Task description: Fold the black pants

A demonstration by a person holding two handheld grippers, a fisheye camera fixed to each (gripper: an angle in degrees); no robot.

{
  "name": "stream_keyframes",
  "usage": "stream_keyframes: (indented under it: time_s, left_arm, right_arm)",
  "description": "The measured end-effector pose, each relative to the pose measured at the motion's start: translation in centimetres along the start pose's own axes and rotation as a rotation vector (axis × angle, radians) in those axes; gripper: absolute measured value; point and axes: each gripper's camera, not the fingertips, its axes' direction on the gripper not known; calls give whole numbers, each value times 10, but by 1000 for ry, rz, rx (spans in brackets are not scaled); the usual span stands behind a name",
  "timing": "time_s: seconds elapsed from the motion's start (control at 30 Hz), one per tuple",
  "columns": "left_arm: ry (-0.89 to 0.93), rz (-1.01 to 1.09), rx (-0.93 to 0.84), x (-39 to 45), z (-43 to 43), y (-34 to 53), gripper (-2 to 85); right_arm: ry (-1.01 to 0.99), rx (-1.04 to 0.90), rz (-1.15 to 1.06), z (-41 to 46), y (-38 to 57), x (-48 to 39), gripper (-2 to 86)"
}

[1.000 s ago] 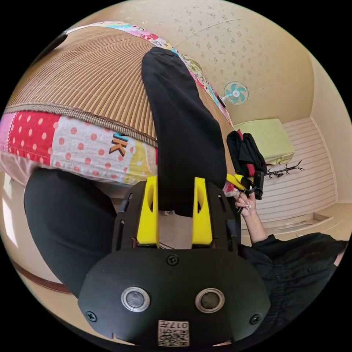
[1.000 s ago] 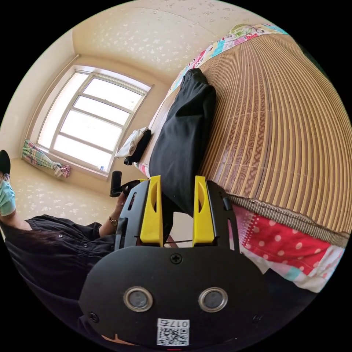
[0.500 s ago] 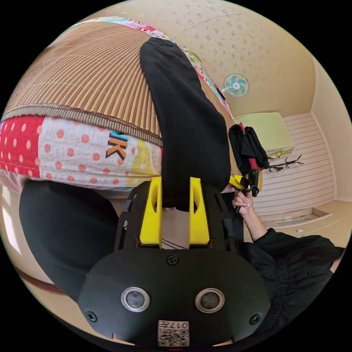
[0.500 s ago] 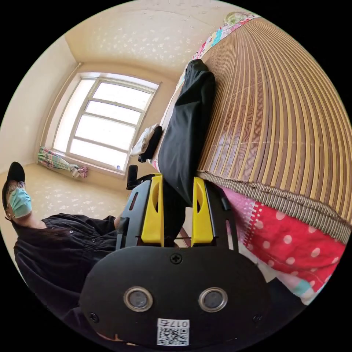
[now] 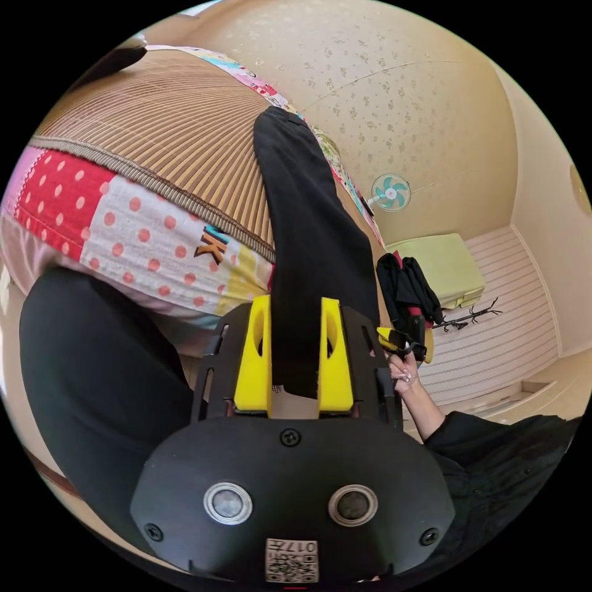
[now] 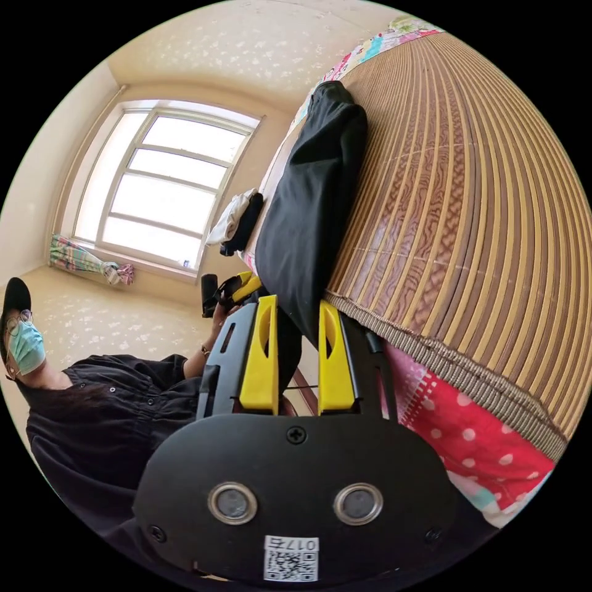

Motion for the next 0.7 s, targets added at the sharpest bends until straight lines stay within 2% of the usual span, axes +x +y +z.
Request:
stream_keyframes:
  time_s: [0.1,0.27,0.4,0.47,0.53,0.7]
  left_arm:
    - [-19,-16,-28,-2,1,13,78]
    - [138,54,-191,10,-14,23,38]
    - [378,285,-23,63,-105,24,32]
    - [489,409,62,96,-148,16,32]
    - [573,585,152,156,-195,-1,33]
    - [741,757,279,271,-257,-50,36]
  right_arm:
    - [4,79,14,2,17,3,50]
    - [-101,84,-103,-6,46,-34,24]
    - [-308,224,-316,-53,68,-94,15]
    - [-401,291,-543,-90,72,-157,18]
    - [-412,301,-732,-116,68,-218,19]
    - [-373,419,-1114,-188,59,-370,20]
